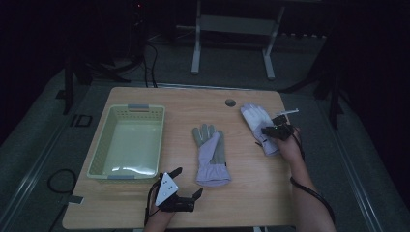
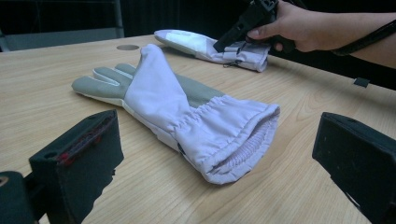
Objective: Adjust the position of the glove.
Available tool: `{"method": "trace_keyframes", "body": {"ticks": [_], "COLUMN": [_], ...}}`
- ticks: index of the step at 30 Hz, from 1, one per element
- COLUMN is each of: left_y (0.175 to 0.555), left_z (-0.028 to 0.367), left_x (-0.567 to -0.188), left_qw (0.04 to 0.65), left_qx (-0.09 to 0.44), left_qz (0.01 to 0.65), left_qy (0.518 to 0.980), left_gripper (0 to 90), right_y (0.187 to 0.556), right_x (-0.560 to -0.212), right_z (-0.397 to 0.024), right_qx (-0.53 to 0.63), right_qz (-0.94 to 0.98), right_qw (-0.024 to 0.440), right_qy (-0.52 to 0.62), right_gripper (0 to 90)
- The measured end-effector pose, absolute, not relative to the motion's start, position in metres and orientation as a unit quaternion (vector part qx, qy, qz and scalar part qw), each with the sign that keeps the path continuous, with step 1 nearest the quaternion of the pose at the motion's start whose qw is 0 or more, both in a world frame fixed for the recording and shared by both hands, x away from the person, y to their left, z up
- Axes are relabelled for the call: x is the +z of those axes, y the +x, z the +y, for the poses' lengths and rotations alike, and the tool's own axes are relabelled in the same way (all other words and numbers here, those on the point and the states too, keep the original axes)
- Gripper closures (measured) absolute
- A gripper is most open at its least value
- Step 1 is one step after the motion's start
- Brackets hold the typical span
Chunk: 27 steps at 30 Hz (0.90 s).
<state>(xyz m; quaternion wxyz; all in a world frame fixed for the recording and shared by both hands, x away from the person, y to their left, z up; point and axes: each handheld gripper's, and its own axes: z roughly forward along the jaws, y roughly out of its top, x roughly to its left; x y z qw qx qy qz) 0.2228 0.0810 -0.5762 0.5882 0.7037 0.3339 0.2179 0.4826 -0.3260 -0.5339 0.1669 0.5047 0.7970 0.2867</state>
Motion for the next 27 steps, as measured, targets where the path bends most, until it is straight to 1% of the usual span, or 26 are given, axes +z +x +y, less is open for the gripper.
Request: {"method": "trace_keyframes", "body": {"ticks": [1, 2, 3, 6, 8, 10, 12, 14, 15, 18, 19, 21, 24, 27], "left_y": [0.223, 0.223, 0.223, 0.223, 0.223, 0.223, 0.223, 0.223, 0.223, 0.223, 0.223, 0.223, 0.224, 0.224], "left_z": [0.081, 0.081, 0.081, 0.081, 0.081, 0.081, 0.081, 0.081, 0.08, 0.08, 0.08, 0.08, 0.08, 0.079], "left_x": [-0.576, -0.576, -0.576, -0.576, -0.576, -0.576, -0.576, -0.576, -0.576, -0.576, -0.576, -0.576, -0.576, -0.576], "left_qw": [0.588, 0.588, 0.587, 0.587, 0.587, 0.587, 0.587, 0.586, 0.586, 0.585, 0.585, 0.584, 0.583, 0.581], "left_qx": [0.218, 0.218, 0.218, 0.218, 0.218, 0.218, 0.218, 0.218, 0.217, 0.217, 0.218, 0.217, 0.217, 0.217], "left_qz": [0.334, 0.334, 0.334, 0.334, 0.334, 0.335, 0.334, 0.335, 0.335, 0.335, 0.334, 0.334, 0.334, 0.333], "left_qy": [0.704, 0.704, 0.704, 0.705, 0.705, 0.705, 0.705, 0.705, 0.705, 0.706, 0.706, 0.707, 0.708, 0.71], "left_gripper": [1.7, 1.7, 1.7, 1.7, 1.7, 1.7, 1.7, 1.7, 1.7, 1.7, 1.7, 1.7, 1.7, 1.7], "right_y": [0.482, 0.482, 0.48, 0.48, 0.475, 0.474, 0.47, 0.468, 0.461, 0.457, 0.448, 0.438, 0.435, 0.408], "right_x": [-0.533, -0.533, -0.531, -0.529, -0.52, -0.516, -0.51, -0.507, -0.495, -0.488, -0.476, -0.464, -0.46, -0.437], "right_z": [-0.326, -0.326, -0.326, -0.327, -0.33, -0.33, -0.329, -0.33, -0.333, -0.332, -0.333, -0.334, -0.334, -0.338], "right_qx": [0.289, 0.289, 0.29, 0.292, 0.305, 0.301, 0.297, 0.302, 0.313, 0.314, 0.323, 0.334, 0.334, 0.346], "right_qz": [0.791, 0.791, 0.785, 0.782, 0.769, 0.771, 0.77, 0.767, 0.758, 0.758, 0.753, 0.746, 0.745, 0.727], "right_qw": [0.165, 0.165, 0.163, 0.166, 0.17, 0.172, 0.188, 0.187, 0.196, 0.204, 0.213, 0.221, 0.226, 0.248], "right_qy": [0.513, 0.513, 0.523, 0.526, 0.535, 0.534, 0.533, 0.534, 0.537, 0.533, 0.532, 0.533, 0.532, 0.54], "right_gripper": [74.4, 74.4, 77.7, 79.8, 88.4, 88.7, 88.9, 88.9, 89.0, 89.0, 89.0, 89.0, 89.0, 89.0]}}
